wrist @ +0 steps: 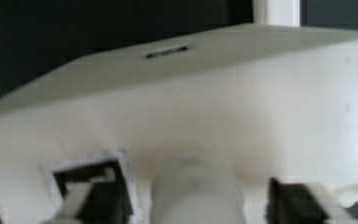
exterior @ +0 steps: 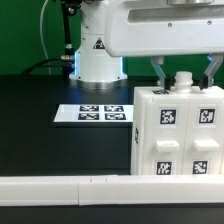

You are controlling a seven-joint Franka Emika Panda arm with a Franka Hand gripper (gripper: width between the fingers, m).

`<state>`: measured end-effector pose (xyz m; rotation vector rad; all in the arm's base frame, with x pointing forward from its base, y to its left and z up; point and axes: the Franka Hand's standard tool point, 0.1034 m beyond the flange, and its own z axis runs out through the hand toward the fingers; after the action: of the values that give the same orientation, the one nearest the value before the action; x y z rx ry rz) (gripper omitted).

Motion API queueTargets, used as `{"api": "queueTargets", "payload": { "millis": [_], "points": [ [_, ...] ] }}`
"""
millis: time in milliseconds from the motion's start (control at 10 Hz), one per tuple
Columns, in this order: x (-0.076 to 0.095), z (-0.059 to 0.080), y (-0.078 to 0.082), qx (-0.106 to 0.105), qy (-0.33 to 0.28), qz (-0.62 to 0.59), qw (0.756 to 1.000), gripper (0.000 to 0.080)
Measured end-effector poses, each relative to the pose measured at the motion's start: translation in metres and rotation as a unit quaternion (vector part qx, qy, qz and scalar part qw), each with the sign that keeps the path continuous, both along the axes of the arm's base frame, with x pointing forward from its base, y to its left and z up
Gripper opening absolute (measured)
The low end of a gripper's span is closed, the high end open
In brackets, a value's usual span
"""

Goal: Assemble cabinet

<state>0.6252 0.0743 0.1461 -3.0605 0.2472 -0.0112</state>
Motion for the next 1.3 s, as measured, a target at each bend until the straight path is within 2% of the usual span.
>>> {"api": "queueTargets", "payload": {
  "millis": [100,200,300,500,600,800,900,1100,1200,1300],
  "points": [
    [-0.011,0.009,0.002,0.003,0.011,-0.017,1.0,0.0455],
    [-0.021,0.021,0.008,0.002,0.021,-0.033,0.999,0.0668],
    [-0.04,0.033,0.021,-0.007,0.028,-0.047,0.998,0.076],
    [-0.072,0.033,0.039,-0.019,0.034,-0.079,0.996,0.0787],
    [-0.066,0.032,0.036,-0.016,0.033,-0.065,0.997,0.0798],
    [-0.066,0.031,0.035,-0.016,0.033,-0.067,0.997,0.0796],
    [-0.068,0.028,0.036,-0.016,0.031,-0.095,0.995,0.0796],
    [-0.103,0.001,0.043,-0.009,0.033,-0.189,0.981,0.0796],
    [-0.118,-0.015,0.048,-0.016,0.042,-0.22,0.974,0.0796],
    [-0.123,-0.028,0.056,-0.024,0.052,-0.239,0.969,0.0796]
  ]
}}
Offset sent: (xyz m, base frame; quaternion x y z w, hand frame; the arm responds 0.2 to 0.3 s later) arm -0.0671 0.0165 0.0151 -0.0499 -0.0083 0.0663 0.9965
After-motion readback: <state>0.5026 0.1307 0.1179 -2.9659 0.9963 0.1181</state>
